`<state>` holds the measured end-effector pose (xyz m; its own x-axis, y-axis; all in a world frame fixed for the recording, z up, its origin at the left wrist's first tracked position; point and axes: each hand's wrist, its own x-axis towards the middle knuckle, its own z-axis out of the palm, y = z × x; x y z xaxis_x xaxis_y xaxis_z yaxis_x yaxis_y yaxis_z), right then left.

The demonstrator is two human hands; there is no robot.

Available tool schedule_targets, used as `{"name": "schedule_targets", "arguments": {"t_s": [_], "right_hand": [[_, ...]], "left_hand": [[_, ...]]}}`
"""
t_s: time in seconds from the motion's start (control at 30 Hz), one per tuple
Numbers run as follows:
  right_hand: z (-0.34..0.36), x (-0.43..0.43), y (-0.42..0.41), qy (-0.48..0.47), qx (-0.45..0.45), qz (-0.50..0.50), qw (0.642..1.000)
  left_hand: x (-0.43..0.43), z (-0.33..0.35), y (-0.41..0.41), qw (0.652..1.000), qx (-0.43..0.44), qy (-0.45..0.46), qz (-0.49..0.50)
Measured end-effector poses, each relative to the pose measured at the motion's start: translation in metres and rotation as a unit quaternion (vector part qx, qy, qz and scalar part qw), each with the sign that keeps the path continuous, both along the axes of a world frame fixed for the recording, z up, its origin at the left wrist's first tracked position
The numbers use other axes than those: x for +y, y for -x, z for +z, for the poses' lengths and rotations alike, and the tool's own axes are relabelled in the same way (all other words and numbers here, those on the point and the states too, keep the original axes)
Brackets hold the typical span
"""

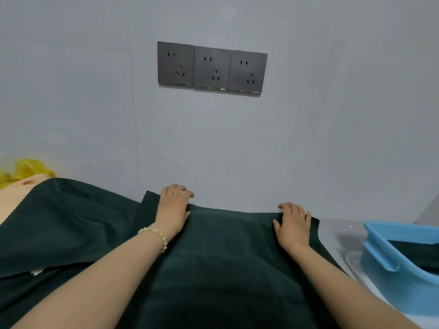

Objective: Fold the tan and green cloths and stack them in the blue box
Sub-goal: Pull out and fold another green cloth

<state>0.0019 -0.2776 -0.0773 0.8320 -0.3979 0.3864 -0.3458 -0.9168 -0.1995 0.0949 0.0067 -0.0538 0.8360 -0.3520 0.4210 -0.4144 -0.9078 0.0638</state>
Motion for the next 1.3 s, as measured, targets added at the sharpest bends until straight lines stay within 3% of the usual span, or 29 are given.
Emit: {"name": "schedule_targets", "arguments": {"t_s": [0.13, 0.23, 0.43, 0.53, 0.6, 0.83, 0.97, 1.2, 1.3], "right_hand": [[-0.034, 0.003, -0.01, -0.102, 0.044, 0.009, 0.994], [-0.038, -0.001, -0.01, -0.121, 0.046, 0.021, 0.991], [-0.019, 0.01, 0.023, -0.119, 0.11, 0.022, 0.987], [-0.009, 0.025, 0.077, -0.133, 0.067, 0.106, 0.983], [-0.007, 0.037, 0.126, -0.151, 0.07, 0.165, 0.972], [-0.023, 0.063, 0.274, -0.095, 0.198, 0.205, 0.954], [-0.017, 0.059, 0.322, -0.084, 0.191, 0.206, 0.956], [-0.005, 0.045, 0.389, -0.025, 0.234, 0.198, 0.952], [0.0, 0.057, 0.407, -0.023, 0.226, 0.235, 0.945]], "left_hand": [[-0.021, -0.054, 0.003, 0.989, 0.147, 0.022, 0.006], [-0.019, -0.065, 0.0, 0.98, 0.199, 0.011, 0.005], [-0.019, -0.04, 0.034, 0.99, 0.143, 0.013, 0.016], [-0.02, -0.03, 0.096, 0.981, 0.184, 0.046, -0.043], [-0.016, -0.029, 0.149, 0.972, 0.219, 0.016, -0.08], [0.006, -0.049, 0.304, 0.938, 0.308, -0.093, -0.132], [0.016, -0.055, 0.313, 0.956, 0.247, -0.089, -0.13], [0.034, -0.047, 0.316, 0.95, 0.255, -0.065, -0.169], [0.04, -0.042, 0.339, 0.935, 0.266, -0.041, -0.232]]}}
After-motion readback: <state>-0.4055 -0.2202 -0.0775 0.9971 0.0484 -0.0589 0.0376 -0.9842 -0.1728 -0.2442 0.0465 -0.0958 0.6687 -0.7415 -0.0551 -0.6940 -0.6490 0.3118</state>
